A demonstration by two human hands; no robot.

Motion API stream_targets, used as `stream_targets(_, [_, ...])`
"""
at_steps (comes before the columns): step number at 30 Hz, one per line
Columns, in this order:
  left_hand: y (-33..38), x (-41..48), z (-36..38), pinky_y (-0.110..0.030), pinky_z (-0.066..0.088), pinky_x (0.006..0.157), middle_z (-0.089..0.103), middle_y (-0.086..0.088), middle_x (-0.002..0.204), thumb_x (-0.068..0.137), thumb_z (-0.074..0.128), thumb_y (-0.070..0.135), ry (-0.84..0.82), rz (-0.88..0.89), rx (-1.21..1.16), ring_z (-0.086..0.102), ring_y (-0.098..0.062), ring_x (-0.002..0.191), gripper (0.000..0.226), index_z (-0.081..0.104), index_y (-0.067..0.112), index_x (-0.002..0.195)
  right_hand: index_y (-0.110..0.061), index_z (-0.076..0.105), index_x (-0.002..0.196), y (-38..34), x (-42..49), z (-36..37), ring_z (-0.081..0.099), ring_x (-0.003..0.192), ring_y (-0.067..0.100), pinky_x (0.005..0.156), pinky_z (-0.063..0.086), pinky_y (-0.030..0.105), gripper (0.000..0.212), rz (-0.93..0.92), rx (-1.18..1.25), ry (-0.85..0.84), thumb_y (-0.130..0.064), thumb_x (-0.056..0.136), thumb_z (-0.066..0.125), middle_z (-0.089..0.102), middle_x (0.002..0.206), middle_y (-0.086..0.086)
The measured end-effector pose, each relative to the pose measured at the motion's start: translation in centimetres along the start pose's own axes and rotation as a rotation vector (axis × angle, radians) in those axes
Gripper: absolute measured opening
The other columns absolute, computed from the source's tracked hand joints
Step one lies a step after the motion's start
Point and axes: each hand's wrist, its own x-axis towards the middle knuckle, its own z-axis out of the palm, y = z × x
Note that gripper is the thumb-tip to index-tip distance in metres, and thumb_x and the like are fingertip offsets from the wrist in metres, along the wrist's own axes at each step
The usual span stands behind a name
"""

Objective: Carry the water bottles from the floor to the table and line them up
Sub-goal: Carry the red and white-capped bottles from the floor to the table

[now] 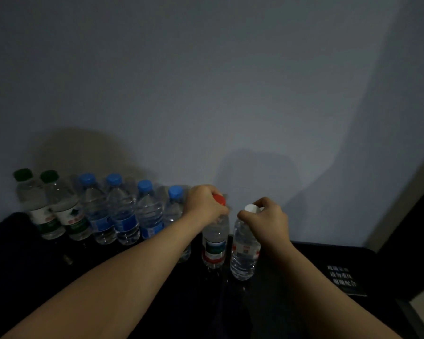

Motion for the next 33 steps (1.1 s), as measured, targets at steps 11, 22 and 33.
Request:
stream_targets(11, [-1.2, 2.1, 1.3, -0.016, 0.045, 0.035, 0.061, -0.004, 0.063, 0.072, 0.073, 0.002, 0.021, -0.120, -0.202, 0.056, -0.009, 0.040, 0.030, 0.052, 0.020, 0.083, -0.018, 0.053, 0.087, 0.6, 2.1, 1.0, 0.057, 0.076, 0.017, 0.072, 0.054, 0.040, 0.025, 0.018, 0.014, -0.072, -0.027, 0.073, 0.071, 0.053, 0.075, -0.007])
stream_targets(22, [-0.7, 0.8, 0.9, -0.034, 0.059, 0.057, 0.047, -0.006, 0.114, 0.072, 0.071, 0.003, 0.014, -0.038, -0.096, 0.058, -0.026, 0.092, 0.051, 0.049, 0.018, 0.116, -0.015, 0.046, 0.111, 0.3, 0.6, 0.3, 0.053, 0.087, 0.021, 0.076, 0.048, 0.037, 0.033, 0.013, 0.021, -0.114, -0.019, 0.082, 0.062, 0.053, 0.095, 0.004])
stream_targets(33, [-0.2, -6.2, -1.7, -0.035, 0.049, 0.085, 0.044, -0.004, 0.126, 0.084, 0.059, 0.023, 0.029, 0.273, 0.501, 0.052, -0.025, 0.108, 0.043, 0.044, 0.019, 0.124, -0.011, 0.045, 0.125, -1.8, -4.4, -3.0, 0.054, 0.101, 0.026, 0.086, 0.048, 0.036, 0.043, -0.152, -0.246, -0.187, -0.020, 0.086, 0.058, 0.051, 0.121, 0.014])
